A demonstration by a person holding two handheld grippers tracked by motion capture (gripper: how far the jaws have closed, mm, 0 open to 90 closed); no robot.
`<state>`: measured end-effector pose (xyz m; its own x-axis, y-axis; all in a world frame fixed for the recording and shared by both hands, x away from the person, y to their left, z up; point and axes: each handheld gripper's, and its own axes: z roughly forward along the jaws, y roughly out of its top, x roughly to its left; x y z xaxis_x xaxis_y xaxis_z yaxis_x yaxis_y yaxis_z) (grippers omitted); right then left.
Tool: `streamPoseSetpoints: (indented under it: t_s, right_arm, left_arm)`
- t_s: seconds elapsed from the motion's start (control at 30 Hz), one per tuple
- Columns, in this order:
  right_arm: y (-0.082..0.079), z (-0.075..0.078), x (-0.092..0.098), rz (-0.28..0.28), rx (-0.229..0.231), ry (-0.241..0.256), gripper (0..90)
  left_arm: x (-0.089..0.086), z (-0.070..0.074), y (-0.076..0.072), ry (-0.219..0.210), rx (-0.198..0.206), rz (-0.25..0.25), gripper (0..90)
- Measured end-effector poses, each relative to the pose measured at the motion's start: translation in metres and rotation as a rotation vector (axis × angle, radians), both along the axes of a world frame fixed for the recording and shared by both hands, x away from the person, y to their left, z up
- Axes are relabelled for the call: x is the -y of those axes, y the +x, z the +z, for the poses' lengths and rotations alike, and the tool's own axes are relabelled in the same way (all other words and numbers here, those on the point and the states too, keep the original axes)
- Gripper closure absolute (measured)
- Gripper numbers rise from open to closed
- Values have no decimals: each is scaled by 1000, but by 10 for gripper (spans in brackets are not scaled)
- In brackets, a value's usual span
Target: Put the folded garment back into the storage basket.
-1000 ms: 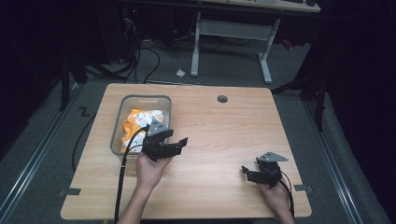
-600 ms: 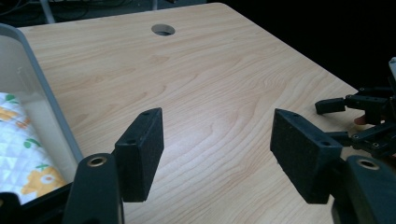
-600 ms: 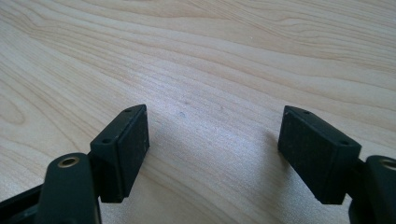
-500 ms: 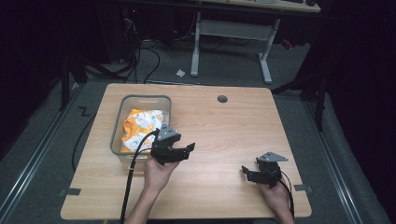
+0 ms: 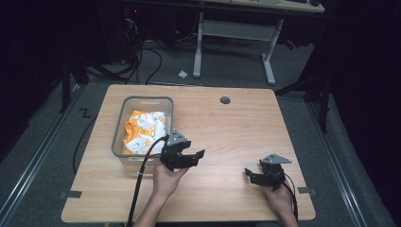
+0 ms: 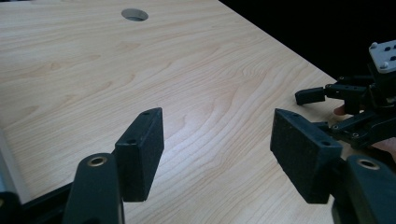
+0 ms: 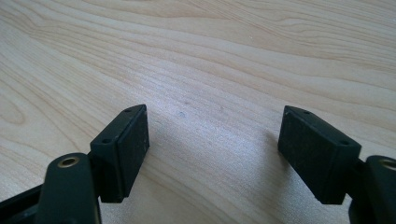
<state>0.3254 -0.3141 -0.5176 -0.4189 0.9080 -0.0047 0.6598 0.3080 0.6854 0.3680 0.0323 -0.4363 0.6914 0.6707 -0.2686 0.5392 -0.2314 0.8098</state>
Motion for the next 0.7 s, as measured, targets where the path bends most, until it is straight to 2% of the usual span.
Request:
streamPoseSetpoints:
  t_s: [0.33, 0.53, 0.7]
  right_arm:
    - [0, 0, 0, 0, 0, 0, 248]
    - [0, 0, 0, 0, 0, 0, 248]
    - [0, 0, 0, 0, 0, 0, 248]
  left_arm:
    - [6, -10, -3, -1, -14, -5, 352]
    - [9, -16, -5, 13, -8, 8, 353]
    - [14, -23, -6, 21, -19, 2, 352]
